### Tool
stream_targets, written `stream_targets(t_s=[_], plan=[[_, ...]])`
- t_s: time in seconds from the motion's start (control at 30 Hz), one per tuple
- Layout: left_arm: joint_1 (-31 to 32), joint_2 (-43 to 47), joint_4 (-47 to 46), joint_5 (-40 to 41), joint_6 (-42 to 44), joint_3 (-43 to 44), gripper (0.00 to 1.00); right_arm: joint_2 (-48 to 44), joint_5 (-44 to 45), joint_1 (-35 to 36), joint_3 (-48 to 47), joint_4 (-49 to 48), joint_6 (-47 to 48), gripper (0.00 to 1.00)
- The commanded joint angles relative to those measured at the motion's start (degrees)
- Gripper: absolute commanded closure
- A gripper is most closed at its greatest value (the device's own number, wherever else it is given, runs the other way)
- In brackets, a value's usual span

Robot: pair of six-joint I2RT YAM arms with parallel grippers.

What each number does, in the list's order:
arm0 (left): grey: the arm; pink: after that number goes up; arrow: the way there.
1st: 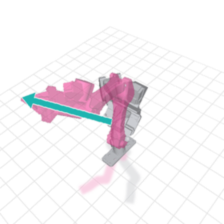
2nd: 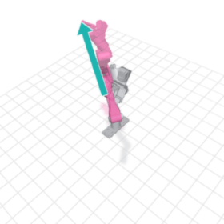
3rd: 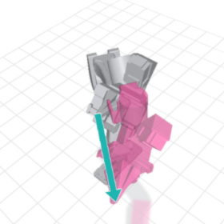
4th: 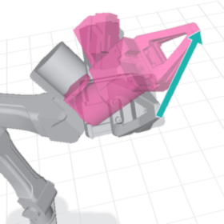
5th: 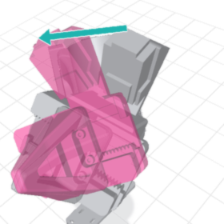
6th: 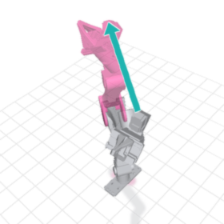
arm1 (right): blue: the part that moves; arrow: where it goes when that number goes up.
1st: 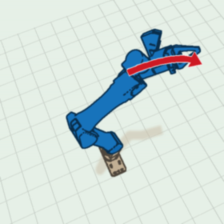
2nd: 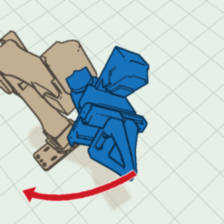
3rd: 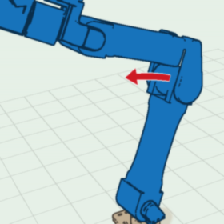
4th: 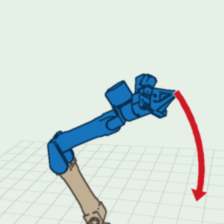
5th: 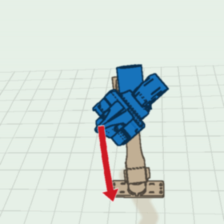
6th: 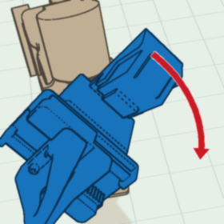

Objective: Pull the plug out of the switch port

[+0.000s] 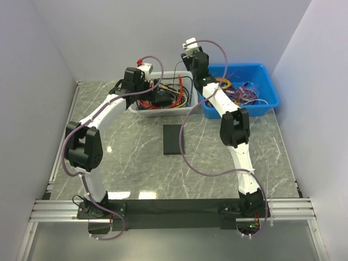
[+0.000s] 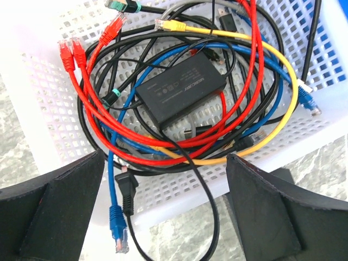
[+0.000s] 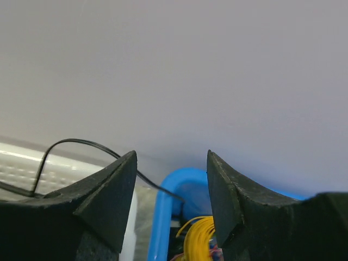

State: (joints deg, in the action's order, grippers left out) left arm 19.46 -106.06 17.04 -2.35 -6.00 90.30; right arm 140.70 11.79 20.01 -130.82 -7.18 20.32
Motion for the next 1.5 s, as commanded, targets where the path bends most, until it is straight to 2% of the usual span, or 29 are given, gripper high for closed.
stream_targets(t_s=[0.0,0.1,0.17,0.23,0.33,0.43,0.47,0.6,0.63,0.77,0.87,1.0,1.13,1.3,1.4,1.47], plan=[[-0.30,3.32,-0.25,-0.90,2.13,-0.04,0.01,5.71,4.47,0.64,-7.92,1.81,12.98,0.39],[-0.57,3.32,0.80,-2.04,1.78,0.75,0.01,6.08,2.29,0.38,-8.05,2.43,14.22,0.39],[-0.65,3.14,1.07,-3.10,1.43,0.93,0.01,4.50,1.48,0.38,-2.26,0.43,16.50,0.39],[-0.74,3.05,0.89,-3.89,1.34,1.10,0.01,3.87,1.83,0.21,-0.57,-1.95,17.21,0.39],[-0.74,2.18,1.68,-4.94,0.90,2.59,0.01,8.61,5.76,-0.23,-7.85,-1.86,19.14,0.39],[-0.83,1.30,2.47,-6.00,0.38,3.92,0.01,11.26,6.67,-0.15,-8.57,-6.96,23.27,0.42],[-0.83,1.21,2.47,-6.09,0.29,3.92,0.01,11.69,6.32,-0.15,-8.48,-7.75,23.10,0.54],[-0.92,0.94,2.12,-5.47,0.37,3.56,0.01,9.25,6.84,-0.15,-4.37,-13.89,19.95,0.82],[-0.92,0.86,2.64,-5.47,0.37,3.74,0.01,8.37,7.02,-0.06,-3.05,-15.31,19.42,1.00],[-1.01,0.94,4.14,-5.56,0.29,4.36,0.01,1.25,9.30,0.38,2.59,-19.27,17.21,1.00],[-1.09,2.69,3.62,-5.56,0.55,2.70,0.01,-5.41,12.89,0.99,10.47,-23.04,16.42,1.00],[-1.18,5.16,2.30,-5.56,1.25,0.58,0.01,-14.92,15.71,4.41,19.70,-27.17,21.32,1.00],[-1.62,5.95,3.18,-5.65,0.38,1.45,0.01,-21.60,13.71,9.77,21.49,-20.26,20.56,1.00],[-3.20,8.85,2.48,-6.09,-0.77,-0.39,0.01,-20.83,10.18,14.26,16.57,-7.07,12.04,1.00],[-4.69,11.57,1.60,-5.30,-0.59,-2.85,0.01,-19.24,4.67,15.06,16.65,-6.61,3.27,1.00],[-6.01,13.24,1.16,-4.16,-0.07,-4.69,0.01,-18.01,-2.87,14.62,18.84,-10.28,-4.80,1.00]])
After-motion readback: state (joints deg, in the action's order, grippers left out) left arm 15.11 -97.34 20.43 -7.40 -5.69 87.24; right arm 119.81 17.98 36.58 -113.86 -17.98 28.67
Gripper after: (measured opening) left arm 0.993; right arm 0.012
